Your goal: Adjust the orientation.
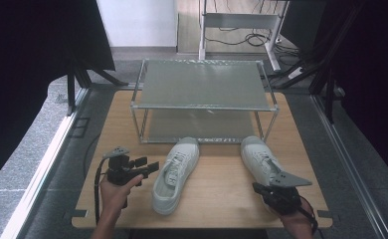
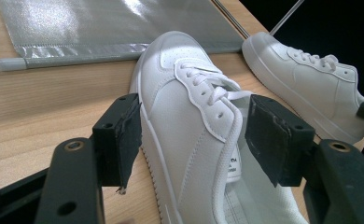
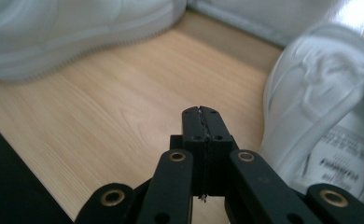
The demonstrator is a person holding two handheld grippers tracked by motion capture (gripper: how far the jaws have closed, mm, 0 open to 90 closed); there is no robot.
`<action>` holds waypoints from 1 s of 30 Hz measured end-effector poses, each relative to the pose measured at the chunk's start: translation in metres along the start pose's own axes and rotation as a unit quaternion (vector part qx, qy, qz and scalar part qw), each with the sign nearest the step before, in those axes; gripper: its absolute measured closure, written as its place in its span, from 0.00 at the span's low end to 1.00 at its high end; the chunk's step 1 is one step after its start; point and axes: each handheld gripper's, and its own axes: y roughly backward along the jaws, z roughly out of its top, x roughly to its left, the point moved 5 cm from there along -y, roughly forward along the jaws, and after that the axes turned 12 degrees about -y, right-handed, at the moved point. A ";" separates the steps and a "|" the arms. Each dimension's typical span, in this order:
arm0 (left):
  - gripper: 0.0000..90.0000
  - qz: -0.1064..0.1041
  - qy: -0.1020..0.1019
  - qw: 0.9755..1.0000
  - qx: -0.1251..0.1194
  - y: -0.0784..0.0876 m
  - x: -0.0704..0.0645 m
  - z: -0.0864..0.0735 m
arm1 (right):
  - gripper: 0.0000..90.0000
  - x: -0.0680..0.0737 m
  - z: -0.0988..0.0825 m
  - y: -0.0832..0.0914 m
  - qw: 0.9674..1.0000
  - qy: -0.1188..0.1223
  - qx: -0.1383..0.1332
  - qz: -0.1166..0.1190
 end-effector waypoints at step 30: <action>0.43 0.001 -0.010 1.000 -0.023 0.009 -0.007 0.011 | 0.76 -0.026 0.011 0.024 0.998 -0.014 -0.063 0.005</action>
